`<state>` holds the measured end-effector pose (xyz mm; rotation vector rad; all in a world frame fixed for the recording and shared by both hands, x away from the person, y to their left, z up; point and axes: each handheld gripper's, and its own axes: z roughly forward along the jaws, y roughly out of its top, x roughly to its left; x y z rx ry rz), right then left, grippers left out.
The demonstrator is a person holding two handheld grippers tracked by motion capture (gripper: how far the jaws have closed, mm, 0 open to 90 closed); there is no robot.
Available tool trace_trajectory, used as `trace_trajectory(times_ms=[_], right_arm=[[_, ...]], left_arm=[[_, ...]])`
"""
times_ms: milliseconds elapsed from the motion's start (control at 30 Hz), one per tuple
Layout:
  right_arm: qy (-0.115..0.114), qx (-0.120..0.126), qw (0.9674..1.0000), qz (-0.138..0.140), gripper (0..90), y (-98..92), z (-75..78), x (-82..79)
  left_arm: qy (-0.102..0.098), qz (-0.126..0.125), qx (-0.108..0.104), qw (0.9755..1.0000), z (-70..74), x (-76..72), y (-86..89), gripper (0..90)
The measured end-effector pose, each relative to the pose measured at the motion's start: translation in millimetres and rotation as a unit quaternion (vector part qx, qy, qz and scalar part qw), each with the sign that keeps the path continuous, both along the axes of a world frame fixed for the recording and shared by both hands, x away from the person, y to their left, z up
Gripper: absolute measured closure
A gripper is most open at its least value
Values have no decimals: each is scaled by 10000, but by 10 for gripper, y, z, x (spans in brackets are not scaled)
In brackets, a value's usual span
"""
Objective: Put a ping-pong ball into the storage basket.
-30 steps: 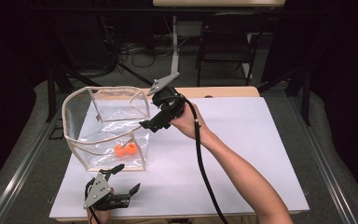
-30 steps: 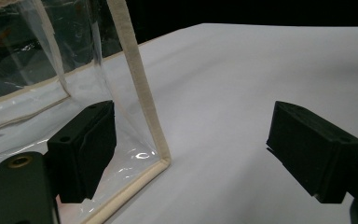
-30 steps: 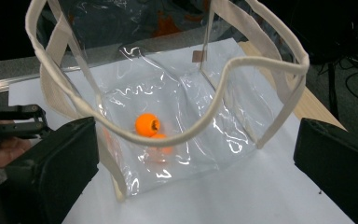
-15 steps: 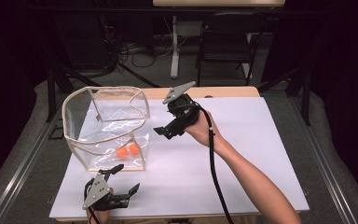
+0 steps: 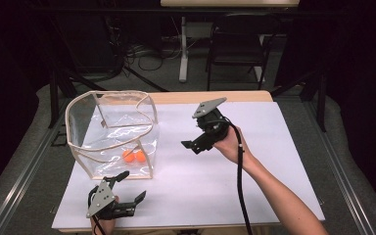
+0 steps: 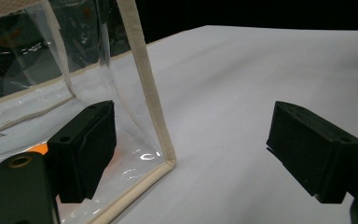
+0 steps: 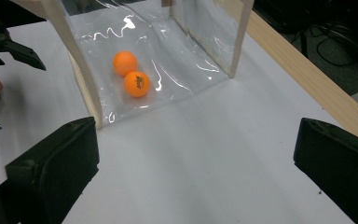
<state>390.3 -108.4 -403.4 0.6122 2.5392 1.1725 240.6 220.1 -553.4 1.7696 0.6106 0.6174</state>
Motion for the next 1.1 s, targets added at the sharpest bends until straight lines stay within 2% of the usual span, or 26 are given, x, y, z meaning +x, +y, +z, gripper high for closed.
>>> trace_trajectory(times_ms=[167, 600, 800, 1100], right_arm=[[-5, -122, 9998, -173, 0, -184, -129, -56], [-51, 117, 9987, -486, 0, -581, -387, -258], [-35, 128, 9977, -666, 0, -747, -558, -367], [-102, 230, 9960, -853, 0, -955, -736, -508]], left_arm=[[-10, -41, 17, 10000, 7, 0, -17, 157], [2, -1, 39, 10000, 7, -11, -22, 157], [-13, 6, 48, 10000, 10, -13, -21, 157], [-18, 21, 68, 10000, 14, -18, -19, 157]])
